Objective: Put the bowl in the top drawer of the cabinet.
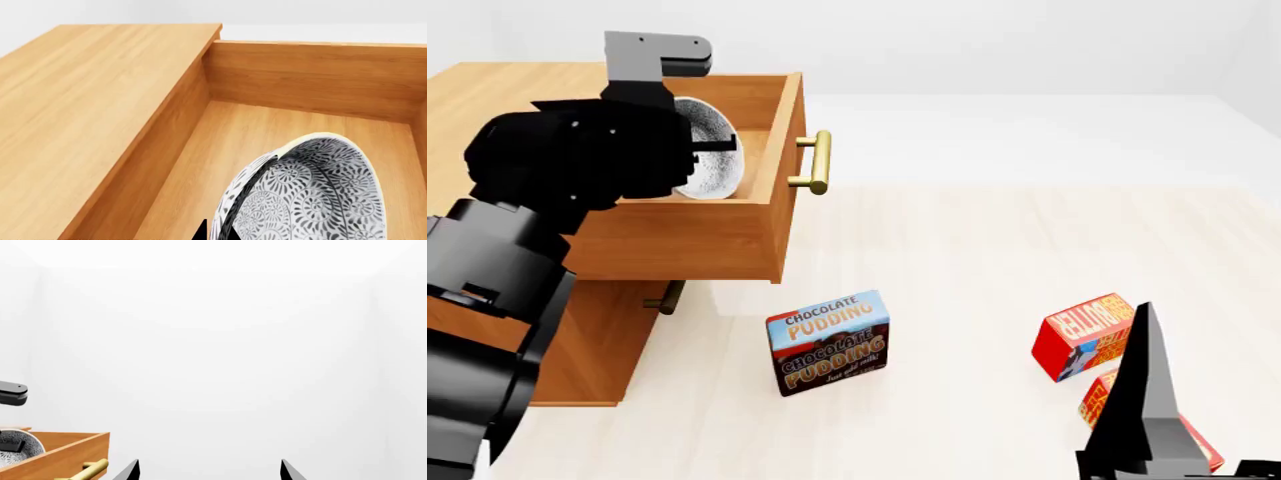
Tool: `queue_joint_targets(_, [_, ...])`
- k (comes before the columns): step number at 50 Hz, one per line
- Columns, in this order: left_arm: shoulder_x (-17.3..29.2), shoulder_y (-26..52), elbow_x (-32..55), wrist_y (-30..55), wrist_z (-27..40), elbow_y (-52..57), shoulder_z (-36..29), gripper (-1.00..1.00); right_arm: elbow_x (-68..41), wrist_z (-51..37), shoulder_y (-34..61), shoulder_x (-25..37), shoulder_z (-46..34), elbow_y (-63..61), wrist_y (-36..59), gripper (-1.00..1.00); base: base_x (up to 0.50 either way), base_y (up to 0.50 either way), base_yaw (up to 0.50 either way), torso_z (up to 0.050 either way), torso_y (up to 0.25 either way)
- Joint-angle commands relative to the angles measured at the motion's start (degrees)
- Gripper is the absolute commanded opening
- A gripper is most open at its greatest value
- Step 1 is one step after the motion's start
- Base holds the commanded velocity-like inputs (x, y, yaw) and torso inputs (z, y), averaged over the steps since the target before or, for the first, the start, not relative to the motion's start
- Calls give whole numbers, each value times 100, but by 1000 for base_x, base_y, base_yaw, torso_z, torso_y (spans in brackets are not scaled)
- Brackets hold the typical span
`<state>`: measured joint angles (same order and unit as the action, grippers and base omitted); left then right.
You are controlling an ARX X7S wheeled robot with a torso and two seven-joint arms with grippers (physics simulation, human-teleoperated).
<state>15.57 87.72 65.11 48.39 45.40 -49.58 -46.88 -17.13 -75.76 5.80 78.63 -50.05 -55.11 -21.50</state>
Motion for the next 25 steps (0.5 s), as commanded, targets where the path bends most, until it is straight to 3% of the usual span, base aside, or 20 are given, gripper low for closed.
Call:
queue_joint_targets(1, [-33,48,-128,-32,-55,-112,-5,-100,-28,37,12,-29,14,10,24,100,0,0,0,0,0])
queue_joint_targets(6, [-31,40,-115,-39,-79,-135,9,-100,-29,66,8,-70,10,47,19,100,0,0,0,0,0])
queue_joint_targets(7, [-33,43,-107,-38,-89,-145,16,100,-28,68,5,-72,10,52,15,100,0,0,0,0,0])
queue_joint_targets(25, [307,178,-220,97,719,745,1,100,-20,89,-12,-102,23,40,31,100,0,0,0,0,1])
